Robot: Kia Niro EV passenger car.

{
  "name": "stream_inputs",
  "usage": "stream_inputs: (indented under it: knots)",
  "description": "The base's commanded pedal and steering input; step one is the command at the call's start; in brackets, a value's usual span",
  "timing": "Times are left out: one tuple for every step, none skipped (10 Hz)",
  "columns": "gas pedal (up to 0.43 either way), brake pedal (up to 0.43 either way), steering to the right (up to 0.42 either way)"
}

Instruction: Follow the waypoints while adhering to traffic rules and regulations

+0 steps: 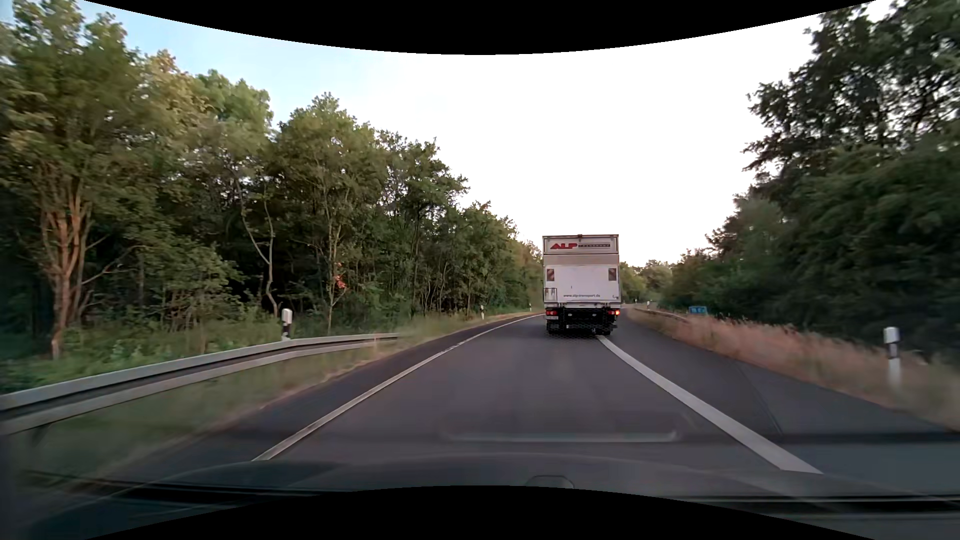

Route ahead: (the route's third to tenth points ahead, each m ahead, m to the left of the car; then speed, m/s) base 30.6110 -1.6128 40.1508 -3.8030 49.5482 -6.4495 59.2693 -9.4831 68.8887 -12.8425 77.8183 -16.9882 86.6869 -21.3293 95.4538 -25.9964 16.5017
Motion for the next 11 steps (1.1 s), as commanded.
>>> stream_inputs:
  knots:
    - [0.047,0.000,0.030]
    - [0.047,0.000,0.030]
    - [0.047,0.000,0.030]
    - [0.047,0.000,0.030]
    - [0.047,0.000,0.029]
    - [0.047,0.000,0.030]
    - [0.047,0.000,0.029]
    - [0.047,0.000,0.028]
    - [0.047,0.000,0.028]
    - [0.047,0.000,0.028]
    - [0.047,0.000,0.027]
